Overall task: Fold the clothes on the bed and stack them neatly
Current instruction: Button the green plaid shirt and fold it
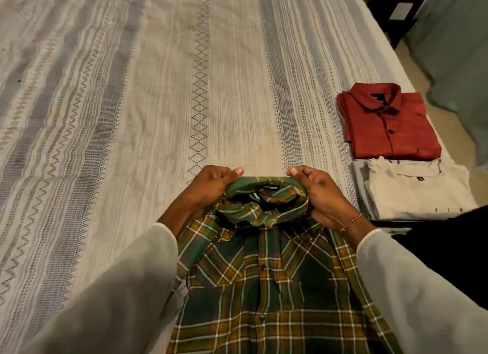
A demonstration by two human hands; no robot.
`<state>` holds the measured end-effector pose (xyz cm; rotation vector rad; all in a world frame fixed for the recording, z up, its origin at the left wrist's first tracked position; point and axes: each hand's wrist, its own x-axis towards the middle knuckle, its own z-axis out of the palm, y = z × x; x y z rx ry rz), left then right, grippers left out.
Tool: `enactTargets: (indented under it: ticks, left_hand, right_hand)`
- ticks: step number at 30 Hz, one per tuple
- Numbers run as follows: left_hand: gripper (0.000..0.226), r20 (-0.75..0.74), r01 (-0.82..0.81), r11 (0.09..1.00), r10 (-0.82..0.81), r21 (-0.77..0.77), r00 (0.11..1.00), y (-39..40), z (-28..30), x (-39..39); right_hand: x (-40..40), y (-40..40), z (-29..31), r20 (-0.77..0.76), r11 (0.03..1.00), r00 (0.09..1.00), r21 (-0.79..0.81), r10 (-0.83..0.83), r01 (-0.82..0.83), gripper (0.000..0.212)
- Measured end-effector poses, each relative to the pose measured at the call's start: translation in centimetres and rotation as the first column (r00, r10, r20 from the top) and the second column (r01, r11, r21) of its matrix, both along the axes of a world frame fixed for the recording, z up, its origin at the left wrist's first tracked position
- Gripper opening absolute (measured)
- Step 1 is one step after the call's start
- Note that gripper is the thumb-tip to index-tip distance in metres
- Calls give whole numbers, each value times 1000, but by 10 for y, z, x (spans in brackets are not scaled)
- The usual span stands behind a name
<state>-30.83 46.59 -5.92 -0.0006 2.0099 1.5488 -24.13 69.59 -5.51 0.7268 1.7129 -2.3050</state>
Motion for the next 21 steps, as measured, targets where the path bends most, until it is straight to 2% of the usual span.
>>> enactTargets:
  ticks: [2, 3, 5, 6, 8, 10, 12, 13, 15, 17, 19, 21]
  left_hand:
    - [41, 35, -35, 999, 34, 23, 999, 4, -4, 4]
    - [42, 54, -67, 997, 65, 35, 996, 8, -5, 6]
    - [41, 101, -127, 990, 121, 60, 988, 11, -6, 9]
    - [38, 125, -143, 986, 132, 84, 983, 11, -5, 11]
    - [34, 171, -166, 975, 141, 147, 975, 9, -2, 16]
    - [40, 182, -194, 967, 163, 167, 970, 9, -1, 18]
    - [43, 123, -217, 967, 200, 135, 972, 11, -3, 18]
    - [43, 48, -220, 971, 216, 96, 975, 12, -5, 17]
    - [38, -207, -225, 973, 212, -41, 955, 13, -14, 15]
    - [25, -490, -283, 937, 152, -204, 858, 12, -22, 14]
    - [22, -628, -347, 891, 95, -292, 772, 11, -24, 14]
    - [26, -662, -371, 873, 77, -316, 745, 10, -19, 15]
  right_hand:
    - [0, 2, 1, -6, 997, 1000, -74, -3, 3, 22]
    - [0, 3, 1, -23, 998, 1000, -63, -4, 3, 28]
    - [6, 5, -2, -44, 991, 997, 122, 66, -60, 38]
    - [11, 5, -4, -23, 956, 993, 272, 117, -107, 41]
    - [23, 3, -12, 74, 828, 989, 541, 131, -150, 41]
    - [33, 0, -24, 122, 787, 992, 609, 36, -104, 25]
    - [41, -5, -30, 92, 843, 995, 537, -29, -25, 8]
    - [42, -7, -31, 76, 876, 995, 483, -57, 13, 10]
    - [42, -8, -29, 53, 937, 991, 335, -124, 99, 15]
    - [41, -8, -21, 66, 984, 984, 79, -164, 159, 18]
    - [41, -6, -13, 81, 967, 984, -186, -161, 174, 21]
    - [42, -5, -5, 79, 909, 978, -361, -191, 207, 20]
